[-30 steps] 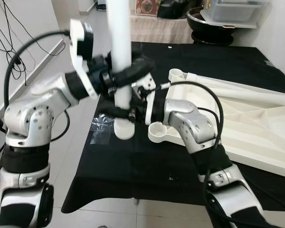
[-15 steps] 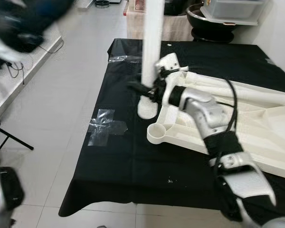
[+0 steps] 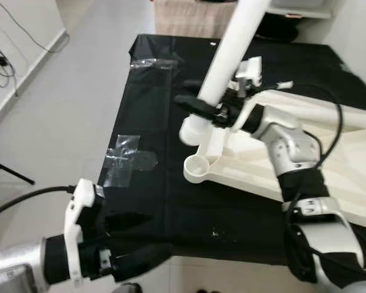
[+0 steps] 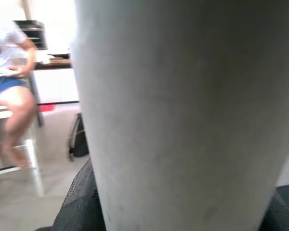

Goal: Building children table

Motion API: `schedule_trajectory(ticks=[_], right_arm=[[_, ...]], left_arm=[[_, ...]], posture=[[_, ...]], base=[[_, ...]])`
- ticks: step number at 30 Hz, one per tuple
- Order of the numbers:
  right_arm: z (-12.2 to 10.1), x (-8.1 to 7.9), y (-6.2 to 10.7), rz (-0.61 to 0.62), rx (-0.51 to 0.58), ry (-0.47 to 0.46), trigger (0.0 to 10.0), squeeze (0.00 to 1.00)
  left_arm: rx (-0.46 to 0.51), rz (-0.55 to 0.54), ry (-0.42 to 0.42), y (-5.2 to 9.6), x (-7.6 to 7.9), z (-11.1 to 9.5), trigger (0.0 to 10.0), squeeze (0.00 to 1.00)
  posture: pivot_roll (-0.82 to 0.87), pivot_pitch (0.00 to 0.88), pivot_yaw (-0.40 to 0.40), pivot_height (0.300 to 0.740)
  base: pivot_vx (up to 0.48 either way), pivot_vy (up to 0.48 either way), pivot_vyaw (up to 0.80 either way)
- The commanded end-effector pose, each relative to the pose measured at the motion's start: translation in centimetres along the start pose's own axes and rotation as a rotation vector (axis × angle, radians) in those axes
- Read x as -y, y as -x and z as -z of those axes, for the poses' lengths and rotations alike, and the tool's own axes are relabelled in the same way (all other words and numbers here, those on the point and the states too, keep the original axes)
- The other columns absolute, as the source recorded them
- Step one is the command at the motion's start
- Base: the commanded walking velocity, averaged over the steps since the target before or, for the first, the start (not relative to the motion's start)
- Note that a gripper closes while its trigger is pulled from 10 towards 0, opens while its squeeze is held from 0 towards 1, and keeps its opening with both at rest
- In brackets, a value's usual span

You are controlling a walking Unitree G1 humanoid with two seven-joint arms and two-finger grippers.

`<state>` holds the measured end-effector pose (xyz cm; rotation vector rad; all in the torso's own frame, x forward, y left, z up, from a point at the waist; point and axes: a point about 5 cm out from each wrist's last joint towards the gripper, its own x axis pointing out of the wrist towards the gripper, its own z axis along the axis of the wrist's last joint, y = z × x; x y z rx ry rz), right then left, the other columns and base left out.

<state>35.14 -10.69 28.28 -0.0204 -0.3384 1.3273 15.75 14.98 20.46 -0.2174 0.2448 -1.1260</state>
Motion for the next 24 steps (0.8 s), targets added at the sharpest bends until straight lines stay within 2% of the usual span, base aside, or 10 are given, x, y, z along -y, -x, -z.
schedule_trajectory(ticks=[1, 2, 4, 6, 8, 12, 14, 18, 24], right_arm=[[-0.2, -1.1, -0.5, -0.106, 0.019, -0.002, 10.0, 0.0], [-0.2, -1.1, -0.5, -0.106, 0.019, -0.002, 10.0, 0.0], [0.2, -2.3, -0.9, -0.221, 0.012, -0.008, 10.0, 0.0], [0.3, -2.7, -1.0, -0.261, 0.007, -0.009, 10.0, 0.0], [0.4, -3.0, -1.1, -0.308, -0.008, -0.004, 10.0, 0.0], [0.4, -2.7, -1.1, -0.327, -0.022, 0.004, 10.0, 0.0], [0.3, -2.5, -1.0, -0.338, -0.034, 0.014, 10.0, 0.0], [0.3, -2.2, -0.8, -0.342, -0.047, 0.017, 10.0, 0.0], [0.3, -2.0, -0.7, -0.356, -0.067, 0.025, 10.0, 0.0]], left_arm=[[-0.042, -0.048, -0.001, -0.5, 0.0, 1.1, 10.0, 0.0], [-0.042, -0.048, -0.001, -0.5, 0.0, 1.1, 10.0, 0.0], [-0.089, -0.07, -0.012, -1.2, 0.9, 2.6, 10.0, 0.0], [-0.081, -0.088, 0.004, -1.3, 1.3, 3.0, 10.0, 0.0], [-0.056, -0.156, -0.007, -1.7, 1.7, 3.6, 10.0, 0.0], [-0.032, -0.205, -0.046, -1.7, 2.2, 3.7, 10.0, 0.0], [0.007, -0.28, -0.066, -1.4, 2.2, 3.5, 10.0, 0.0], [0.041, -0.355, -0.091, -1.1, 2.2, 3.4, 10.0, 0.0], [0.044, -0.347, -0.084, -1.0, 3.1, 3.6, 10.0, 0.0]], posture=[[0.08, 0.298, -0.04, 0.74], [0.08, 0.298, -0.04, 0.74], [0.08, 0.31, -0.039, 0.74], [0.08, 0.323, -0.037, 0.74], [0.08, 0.343, -0.034, 0.74], [0.08, 0.367, -0.031, 0.74], [0.09, 0.388, -0.023, 0.74], [0.09, 0.407, -0.019, 0.74], [0.1, 0.436, -0.022, 0.74]], base=[[0.0, 0.0, 0.0], [0.0, 0.0, 0.0], [0.0, 0.0, 0.0], [0.0, 0.0, 0.0], [0.0, 0.0, 0.0], [0.0, 0.0, 0.0], [0.0, 0.0, 0.0], [0.0, 0.0, 0.0], [0.0, 0.0, 0.0]])
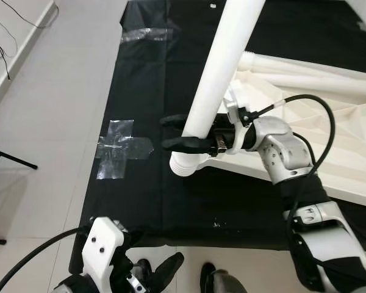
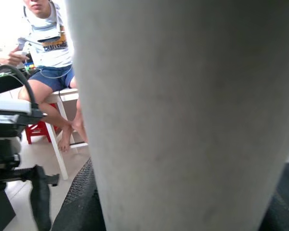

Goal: Building children table

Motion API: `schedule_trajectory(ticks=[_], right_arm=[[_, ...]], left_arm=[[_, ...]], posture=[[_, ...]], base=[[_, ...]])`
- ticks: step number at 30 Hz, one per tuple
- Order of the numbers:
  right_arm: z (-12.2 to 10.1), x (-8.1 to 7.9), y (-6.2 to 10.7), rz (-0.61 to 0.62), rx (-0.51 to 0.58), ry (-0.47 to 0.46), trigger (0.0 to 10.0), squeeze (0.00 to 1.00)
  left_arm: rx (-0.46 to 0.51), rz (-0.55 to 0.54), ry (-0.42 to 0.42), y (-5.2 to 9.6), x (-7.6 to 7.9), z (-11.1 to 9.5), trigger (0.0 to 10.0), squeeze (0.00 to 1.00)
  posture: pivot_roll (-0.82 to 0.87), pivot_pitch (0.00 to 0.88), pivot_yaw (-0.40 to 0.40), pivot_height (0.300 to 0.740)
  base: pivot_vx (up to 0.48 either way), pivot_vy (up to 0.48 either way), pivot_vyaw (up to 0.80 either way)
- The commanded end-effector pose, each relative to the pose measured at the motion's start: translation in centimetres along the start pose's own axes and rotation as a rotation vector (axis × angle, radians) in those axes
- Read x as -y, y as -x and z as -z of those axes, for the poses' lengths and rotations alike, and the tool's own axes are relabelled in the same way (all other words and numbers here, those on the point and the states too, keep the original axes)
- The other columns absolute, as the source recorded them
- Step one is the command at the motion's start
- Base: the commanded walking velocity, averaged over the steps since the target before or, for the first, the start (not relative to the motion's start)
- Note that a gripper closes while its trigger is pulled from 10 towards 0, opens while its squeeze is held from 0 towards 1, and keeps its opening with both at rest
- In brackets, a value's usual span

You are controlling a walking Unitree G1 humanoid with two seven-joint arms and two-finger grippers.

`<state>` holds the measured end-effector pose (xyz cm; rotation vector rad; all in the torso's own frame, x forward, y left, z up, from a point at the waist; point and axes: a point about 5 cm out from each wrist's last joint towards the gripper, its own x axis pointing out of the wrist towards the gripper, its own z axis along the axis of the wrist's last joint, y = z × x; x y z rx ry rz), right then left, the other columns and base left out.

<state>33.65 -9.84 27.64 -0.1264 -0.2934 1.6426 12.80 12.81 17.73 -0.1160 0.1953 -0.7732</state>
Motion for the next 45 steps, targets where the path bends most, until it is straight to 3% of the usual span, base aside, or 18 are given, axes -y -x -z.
schedule_trajectory(ticks=[1, 13, 31, 45], right_arm=[[-0.2, 0.0, -0.4, -0.033, -0.01, 0.022, 10.0, 0.0], [-1.2, 1.0, -0.3, -0.084, -0.047, 0.059, 10.0, 0.0], [-1.9, 1.2, -0.8, -0.195, -0.152, 0.104, 10.0, 0.0], [-2.0, 0.9, -1.4, -0.293, -0.298, 0.143, 10.0, 0.0]], left_arm=[[0.009, 0.021, -0.001, 0.2, 0.7, -0.1, 10.0, 0.0], [0.04, 0.018, -0.017, 0.6, 1.4, 0.0, 10.0, 0.0], [0.063, 0.027, -0.006, 1.0, 2.0, 0.2, 10.0, 0.0], [0.071, 0.03, -0.007, 1.1, 2.2, 0.2, 10.0, 0.0]], posture=[[0.1, 0.443, -0.025, 0.74], [0.11, 0.469, -0.035, 0.74], [0.11, 0.488, -0.042, 0.74], [0.11, 0.49, -0.042, 0.74]], base=[[0.0, 0.0, 0.0], [0.0, 0.0, 0.0], [0.0, 0.0, 0.0], [0.0, 0.0, 0.0]])
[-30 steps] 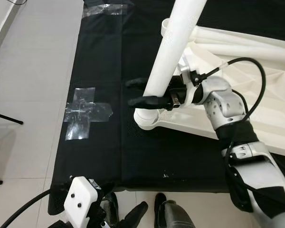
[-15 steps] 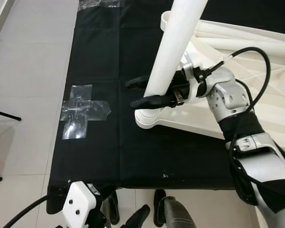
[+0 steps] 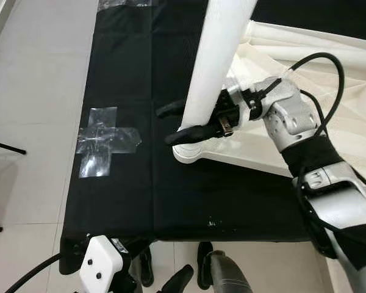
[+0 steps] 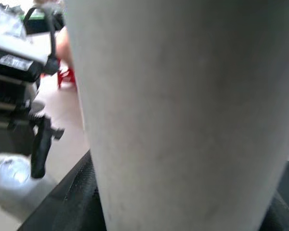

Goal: Building children table

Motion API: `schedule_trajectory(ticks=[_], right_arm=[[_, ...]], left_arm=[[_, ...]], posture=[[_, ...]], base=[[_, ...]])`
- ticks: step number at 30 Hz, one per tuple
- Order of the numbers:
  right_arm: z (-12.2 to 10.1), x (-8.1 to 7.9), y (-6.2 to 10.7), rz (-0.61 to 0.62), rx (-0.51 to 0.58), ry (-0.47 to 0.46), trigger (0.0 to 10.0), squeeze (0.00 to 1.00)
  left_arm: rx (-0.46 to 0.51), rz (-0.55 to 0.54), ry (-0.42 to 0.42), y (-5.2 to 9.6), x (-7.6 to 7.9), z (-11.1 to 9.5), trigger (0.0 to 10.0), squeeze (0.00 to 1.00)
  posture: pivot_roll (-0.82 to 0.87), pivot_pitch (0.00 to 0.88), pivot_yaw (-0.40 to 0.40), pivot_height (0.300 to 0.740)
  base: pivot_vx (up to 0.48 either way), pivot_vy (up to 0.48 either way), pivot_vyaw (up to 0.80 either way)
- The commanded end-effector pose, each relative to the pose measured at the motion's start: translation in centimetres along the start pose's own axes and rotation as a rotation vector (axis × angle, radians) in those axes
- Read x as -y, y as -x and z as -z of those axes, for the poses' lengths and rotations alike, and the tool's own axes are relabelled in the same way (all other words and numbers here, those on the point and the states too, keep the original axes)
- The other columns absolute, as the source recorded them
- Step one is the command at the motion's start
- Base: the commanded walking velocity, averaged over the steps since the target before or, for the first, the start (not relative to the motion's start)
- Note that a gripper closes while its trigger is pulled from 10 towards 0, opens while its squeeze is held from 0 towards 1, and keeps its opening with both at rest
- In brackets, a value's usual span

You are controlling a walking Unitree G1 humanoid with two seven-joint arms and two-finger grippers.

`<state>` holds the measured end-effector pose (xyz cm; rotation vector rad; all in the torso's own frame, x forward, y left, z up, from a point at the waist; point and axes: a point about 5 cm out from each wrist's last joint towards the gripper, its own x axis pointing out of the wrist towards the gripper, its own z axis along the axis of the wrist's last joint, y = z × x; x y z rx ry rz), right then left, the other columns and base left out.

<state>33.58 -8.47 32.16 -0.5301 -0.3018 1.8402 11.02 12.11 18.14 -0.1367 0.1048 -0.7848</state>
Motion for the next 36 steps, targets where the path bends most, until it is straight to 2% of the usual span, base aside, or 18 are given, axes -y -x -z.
schedule_trajectory(ticks=[1, 7, 14, 18, 36], right_arm=[[2.1, -0.9, -0.3, -0.041, -0.065, -0.086, 10.0, 0.0], [2.2, -0.5, -0.9, -0.07, -0.097, -0.085, 10.0, 0.0], [2.3, 0.2, -1.3, -0.047, -0.084, -0.094, 10.0, 0.0], [2.5, 0.7, -1.4, -0.006, -0.071, -0.114, 10.0, 0.0], [4.3, 0.6, -1.0, 0.198, -0.081, -0.166, 10.0, 0.0]], left_arm=[[-0.017, 0.012, 0.009, 0.3, 0.4, 0.1, 10.0, 0.0], [-0.011, 0.012, 0.008, 0.2, 0.4, 0.1, 10.0, 0.0], [-0.009, 0.011, 0.009, 0.0, 0.4, 0.0, 10.0, 0.0], [-0.006, 0.01, 0.011, 0.0, 0.4, 0.0, 10.0, 0.0], [-0.005, 0.01, 0.013, -0.2, 0.4, 0.0, 10.0, 0.0]], posture=[[0.11, 0.49, -0.042, 0.74], [0.11, 0.489, -0.043, 0.74], [0.1, 0.485, -0.051, 0.74], [0.09, 0.483, -0.051, 0.74], [0.09, 0.47, -0.043, 0.74]], base=[[0.0, 0.0, 0.0], [0.0, 0.0, 0.0], [0.0, 0.0, 0.0], [0.0, 0.0, 0.0], [0.0, 0.0, 0.0]])
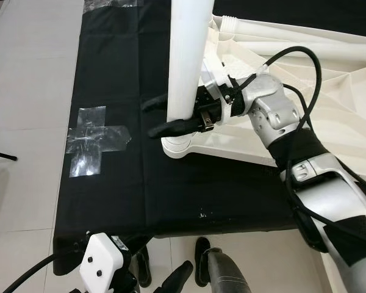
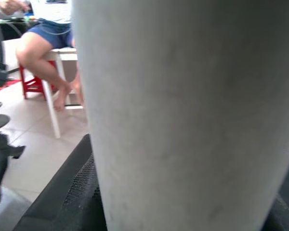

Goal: Building children table

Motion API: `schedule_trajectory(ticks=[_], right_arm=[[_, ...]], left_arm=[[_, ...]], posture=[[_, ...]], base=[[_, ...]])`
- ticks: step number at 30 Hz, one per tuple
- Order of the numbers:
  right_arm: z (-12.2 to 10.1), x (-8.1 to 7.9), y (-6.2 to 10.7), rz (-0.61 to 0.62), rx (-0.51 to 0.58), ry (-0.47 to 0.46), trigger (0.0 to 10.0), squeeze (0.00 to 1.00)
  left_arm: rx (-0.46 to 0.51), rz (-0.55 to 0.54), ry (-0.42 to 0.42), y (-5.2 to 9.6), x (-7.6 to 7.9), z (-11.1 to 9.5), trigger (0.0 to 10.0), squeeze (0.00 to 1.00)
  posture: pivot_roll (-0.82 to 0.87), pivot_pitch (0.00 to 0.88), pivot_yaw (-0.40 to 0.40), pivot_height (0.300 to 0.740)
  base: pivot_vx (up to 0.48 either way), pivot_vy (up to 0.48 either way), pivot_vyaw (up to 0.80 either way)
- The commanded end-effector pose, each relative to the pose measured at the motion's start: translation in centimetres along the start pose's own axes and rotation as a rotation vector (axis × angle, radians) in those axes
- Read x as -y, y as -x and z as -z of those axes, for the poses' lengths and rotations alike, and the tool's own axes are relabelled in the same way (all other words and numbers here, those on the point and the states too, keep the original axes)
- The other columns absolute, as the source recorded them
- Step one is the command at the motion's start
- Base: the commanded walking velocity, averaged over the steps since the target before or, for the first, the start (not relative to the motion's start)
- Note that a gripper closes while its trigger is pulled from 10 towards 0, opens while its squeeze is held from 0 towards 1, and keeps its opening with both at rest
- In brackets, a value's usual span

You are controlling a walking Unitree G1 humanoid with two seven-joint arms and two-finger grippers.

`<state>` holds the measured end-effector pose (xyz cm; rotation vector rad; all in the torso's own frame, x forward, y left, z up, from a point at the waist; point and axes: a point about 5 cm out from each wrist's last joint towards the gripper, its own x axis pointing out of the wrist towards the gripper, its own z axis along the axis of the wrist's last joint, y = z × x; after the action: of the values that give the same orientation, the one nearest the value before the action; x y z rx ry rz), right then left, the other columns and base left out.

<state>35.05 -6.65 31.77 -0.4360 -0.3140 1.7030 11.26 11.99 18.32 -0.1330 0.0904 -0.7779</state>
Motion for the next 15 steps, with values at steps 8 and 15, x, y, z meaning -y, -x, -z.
schedule_trajectory(ticks=[8, 15], right_arm=[[5.2, -1.0, 2.3, 0.45, -0.165, -0.201, 10.0, 0.0], [5.8, -4.1, 3.2, 0.703, -0.219, -0.251, 10.0, 0.0]], left_arm=[[-0.008, 0.016, 0.025, -0.5, 0.1, 0.5, 10.0, 0.0], [0.011, 0.028, 0.011, -1.4, -0.9, 0.7, 10.0, 0.0]], posture=[[0.04, 0.426, -0.057, 0.74], [0.0, 0.395, -0.057, 0.74]], base=[[0.0, 0.0, 0.0], [0.0, 0.0, 0.0]])
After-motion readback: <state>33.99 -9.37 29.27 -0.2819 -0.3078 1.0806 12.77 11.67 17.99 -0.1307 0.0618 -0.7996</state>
